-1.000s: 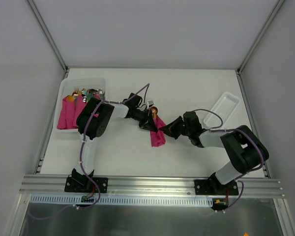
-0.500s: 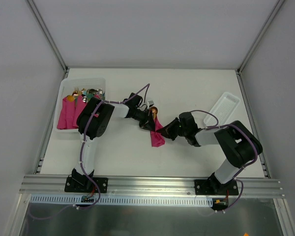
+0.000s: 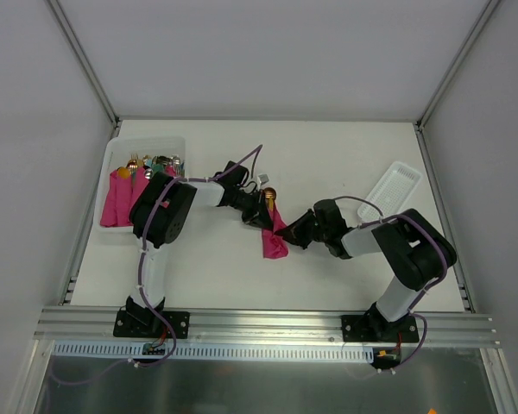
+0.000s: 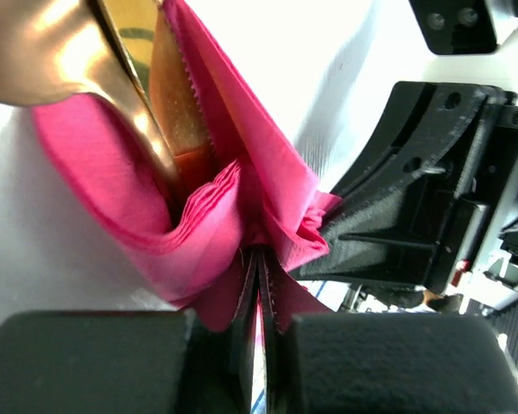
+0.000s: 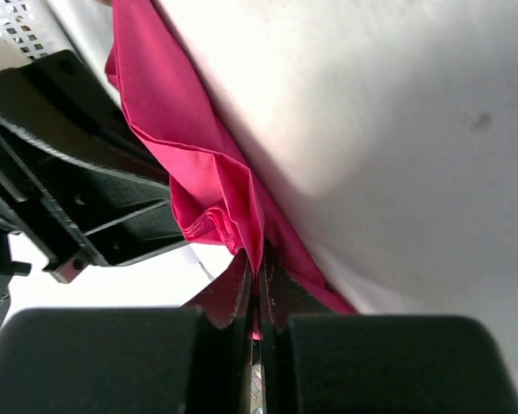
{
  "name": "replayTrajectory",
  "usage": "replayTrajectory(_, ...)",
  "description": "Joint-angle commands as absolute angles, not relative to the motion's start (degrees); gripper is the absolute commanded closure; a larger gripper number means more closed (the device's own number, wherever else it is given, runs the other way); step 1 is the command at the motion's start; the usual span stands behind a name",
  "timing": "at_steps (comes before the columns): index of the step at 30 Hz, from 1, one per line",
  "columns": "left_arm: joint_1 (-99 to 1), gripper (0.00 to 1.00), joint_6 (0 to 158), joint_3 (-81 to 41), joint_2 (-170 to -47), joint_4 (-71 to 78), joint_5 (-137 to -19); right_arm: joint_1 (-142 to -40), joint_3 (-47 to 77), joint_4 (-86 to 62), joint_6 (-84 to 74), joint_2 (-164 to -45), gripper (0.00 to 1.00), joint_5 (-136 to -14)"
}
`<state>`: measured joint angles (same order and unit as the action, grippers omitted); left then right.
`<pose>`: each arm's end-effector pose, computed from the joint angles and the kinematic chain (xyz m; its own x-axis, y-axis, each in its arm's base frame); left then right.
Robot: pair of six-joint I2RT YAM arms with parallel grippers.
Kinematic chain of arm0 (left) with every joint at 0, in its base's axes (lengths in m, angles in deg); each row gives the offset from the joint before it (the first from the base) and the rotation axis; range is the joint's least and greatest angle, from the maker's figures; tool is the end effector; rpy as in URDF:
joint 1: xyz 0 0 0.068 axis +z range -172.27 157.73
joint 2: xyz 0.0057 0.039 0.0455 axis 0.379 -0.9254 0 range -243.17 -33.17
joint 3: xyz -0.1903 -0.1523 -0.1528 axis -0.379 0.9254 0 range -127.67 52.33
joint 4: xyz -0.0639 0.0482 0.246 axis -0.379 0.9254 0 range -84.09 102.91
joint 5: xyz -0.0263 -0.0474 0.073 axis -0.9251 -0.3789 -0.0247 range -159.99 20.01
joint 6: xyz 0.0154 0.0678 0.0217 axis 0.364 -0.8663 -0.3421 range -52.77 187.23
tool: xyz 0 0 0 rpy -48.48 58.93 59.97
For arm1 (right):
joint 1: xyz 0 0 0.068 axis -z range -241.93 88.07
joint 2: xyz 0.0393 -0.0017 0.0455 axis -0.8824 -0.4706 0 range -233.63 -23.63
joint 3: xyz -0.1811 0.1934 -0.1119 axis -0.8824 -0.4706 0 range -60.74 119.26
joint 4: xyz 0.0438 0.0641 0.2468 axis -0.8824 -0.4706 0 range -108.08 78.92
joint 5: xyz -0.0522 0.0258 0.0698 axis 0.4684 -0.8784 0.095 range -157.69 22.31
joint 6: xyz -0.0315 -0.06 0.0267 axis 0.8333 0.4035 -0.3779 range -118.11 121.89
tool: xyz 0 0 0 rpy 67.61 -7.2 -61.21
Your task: Place the utensils on the paper napkin and roll it up
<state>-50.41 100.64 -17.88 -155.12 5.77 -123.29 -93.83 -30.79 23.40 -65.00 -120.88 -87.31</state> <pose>0.3593 -0.2472 0.1113 -0.9739 0.1476 -0.1726 0.2214 0.4474 -0.8665 0.2560 0.1832 0.1193 -0.8588 0.4859 -0.1625 0.1338 0.5188 0.8444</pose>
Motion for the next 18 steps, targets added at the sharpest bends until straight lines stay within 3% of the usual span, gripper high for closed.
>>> replayTrajectory(1, -50.4, 0.98, 98.3, -17.4, -149.8, 5.6, -122.7, -94.6, -32.3, 21.3, -64.9, -122.0, 1.00, -86.1)
replayTrajectory(9, -50.3, 0.95, 97.9, -17.2, -146.1, 5.6, -125.9, -94.1, -33.0, 21.4, -64.9, -122.0, 1.00, -86.1)
replayTrajectory(18, -50.3, 1.00, 96.0, -8.6, -145.0, 5.0, -127.6, -93.8, -32.5, 21.4, -64.8, -122.0, 1.00, -86.6)
